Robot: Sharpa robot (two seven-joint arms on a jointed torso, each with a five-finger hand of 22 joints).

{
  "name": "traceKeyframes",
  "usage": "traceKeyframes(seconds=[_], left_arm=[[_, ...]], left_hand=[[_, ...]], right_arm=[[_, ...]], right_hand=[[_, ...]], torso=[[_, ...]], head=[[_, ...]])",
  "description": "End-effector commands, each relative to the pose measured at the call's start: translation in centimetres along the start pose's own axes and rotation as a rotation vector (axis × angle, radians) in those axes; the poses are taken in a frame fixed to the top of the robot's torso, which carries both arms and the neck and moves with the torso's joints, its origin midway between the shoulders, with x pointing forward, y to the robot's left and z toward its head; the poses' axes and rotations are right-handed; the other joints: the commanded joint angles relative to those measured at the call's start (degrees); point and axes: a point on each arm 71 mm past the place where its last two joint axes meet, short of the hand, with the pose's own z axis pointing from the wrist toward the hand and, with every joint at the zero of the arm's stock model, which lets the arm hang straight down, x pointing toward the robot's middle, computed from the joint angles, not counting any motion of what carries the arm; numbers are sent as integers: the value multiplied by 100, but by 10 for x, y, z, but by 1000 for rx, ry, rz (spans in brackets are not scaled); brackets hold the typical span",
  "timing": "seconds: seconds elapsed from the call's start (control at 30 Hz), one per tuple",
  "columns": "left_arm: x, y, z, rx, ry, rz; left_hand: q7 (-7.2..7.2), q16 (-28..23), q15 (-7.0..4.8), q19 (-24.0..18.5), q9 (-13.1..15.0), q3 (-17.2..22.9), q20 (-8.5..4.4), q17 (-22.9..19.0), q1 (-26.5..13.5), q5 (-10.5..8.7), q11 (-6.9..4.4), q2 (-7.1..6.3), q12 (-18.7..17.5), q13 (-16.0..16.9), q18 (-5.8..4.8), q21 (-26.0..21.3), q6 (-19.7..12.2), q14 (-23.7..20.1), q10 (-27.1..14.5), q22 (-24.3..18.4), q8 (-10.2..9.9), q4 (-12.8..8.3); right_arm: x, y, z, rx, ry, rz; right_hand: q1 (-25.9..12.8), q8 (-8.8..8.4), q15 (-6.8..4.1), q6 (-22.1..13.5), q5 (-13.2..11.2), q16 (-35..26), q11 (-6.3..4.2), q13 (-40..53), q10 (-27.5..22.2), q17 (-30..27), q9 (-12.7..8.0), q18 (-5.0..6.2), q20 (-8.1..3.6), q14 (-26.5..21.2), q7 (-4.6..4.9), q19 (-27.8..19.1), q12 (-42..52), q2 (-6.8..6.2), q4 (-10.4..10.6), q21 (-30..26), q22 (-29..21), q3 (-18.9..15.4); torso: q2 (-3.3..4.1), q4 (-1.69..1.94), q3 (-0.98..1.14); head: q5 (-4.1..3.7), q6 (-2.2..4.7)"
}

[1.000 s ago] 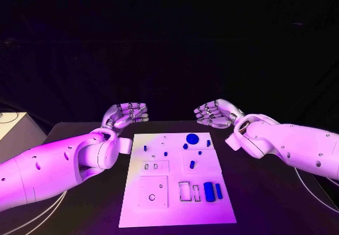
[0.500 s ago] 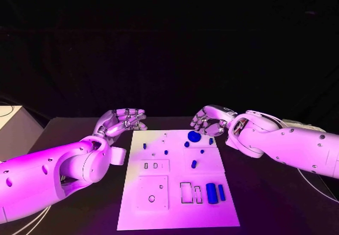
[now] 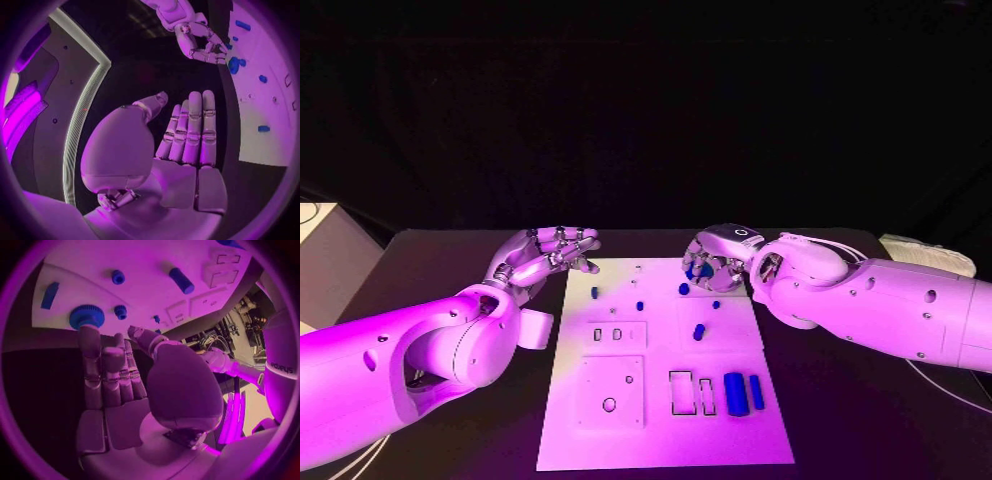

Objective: Assemble the parts on the task board

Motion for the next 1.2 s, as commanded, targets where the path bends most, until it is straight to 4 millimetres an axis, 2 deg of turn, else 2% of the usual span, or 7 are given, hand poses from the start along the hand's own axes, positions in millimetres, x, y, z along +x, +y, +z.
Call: traceKeyframes(seconds=[0.03, 0.1, 0.3, 0.47, 0.7, 1.2], left_arm=[[4, -3, 0, 7, 35, -13], [4, -3, -1, 6, 37, -14], [4, -3, -1, 4, 41, -17], [3, -3, -1, 3, 39, -16], [2, -3, -1, 2, 35, -17], [1, -3, -1, 0, 32, -16]], left_hand=[[0, 84, 8, -49, 9, 41, 1, 15, -77, 17, 4, 3, 1, 8, 39, 72, 7, -42, 15, 54, 23, 2], [0, 140, 7, -63, 12, 44, 3, 22, -88, 16, 3, 3, 2, 9, 44, 124, 3, -45, 13, 92, 22, -1], [0, 178, 7, -73, 13, 46, 5, 25, -93, 16, 4, 1, 1, 9, 47, 162, -2, -48, 7, 120, 20, -5], [4, 219, 7, -85, 14, 48, 6, 27, -103, 16, 7, 2, -3, 7, 50, 204, -11, -48, -6, 151, 16, -6], [4, 231, 7, -87, 15, 49, 6, 27, -105, 16, 7, 3, -5, 6, 50, 216, -13, -47, -10, 160, 15, -6], [6, 242, 8, -90, 15, 49, 7, 26, -108, 16, 9, 4, -6, 6, 51, 228, -15, -46, -13, 169, 15, -6]], right_arm=[[4, 2, 1, 27, 22, -79], [6, 3, 2, 35, 26, -87], [9, 4, 4, 57, 28, -107], [10, 5, 5, 67, 29, -117], [14, 8, 7, 62, 36, -118], [19, 13, 10, 52, 51, -110]], right_hand=[[-27, -38, 21, -89, -41, 566, 20, 10, -105, 571, 25, -113, 10, 192, 0, 199, -27, -95, 79, 472, 594, 7], [-38, -47, 27, -114, -47, 850, 20, 25, -127, 848, 47, -160, 16, 210, -1, 298, -21, -133, 117, 732, 923, 13], [-55, -68, 29, -179, -49, 1281, 21, 51, -178, 1268, 86, -227, 21, 240, -22, 432, -23, -182, 187, 1114, 1409, 7], [-59, -75, 37, -208, -40, 1382, 31, 51, -252, 1347, 103, -233, 26, 232, -25, 439, -34, -201, 209, 1165, 1470, 0], [-50, -72, 43, -215, -26, 1451, 34, 50, -298, 1407, 118, -253, 32, 229, -28, 474, -29, -187, 225, 1269, 1609, 7], [-15, -12, 47, -130, 7, 1547, 36, 68, -272, 1466, 175, -277, 38, 215, -15, 511, -11, -127, 262, 1410, 1792, 66]], torso=[[58, -1, -9], [76, -1, -10], [112, 5, -20], [135, 6, -21], [167, 12, -32], [210, 12, -26]], head=[[7, 11], [5, 22], [-1, 29], [15, 26], [15, 12], [26, 10]])
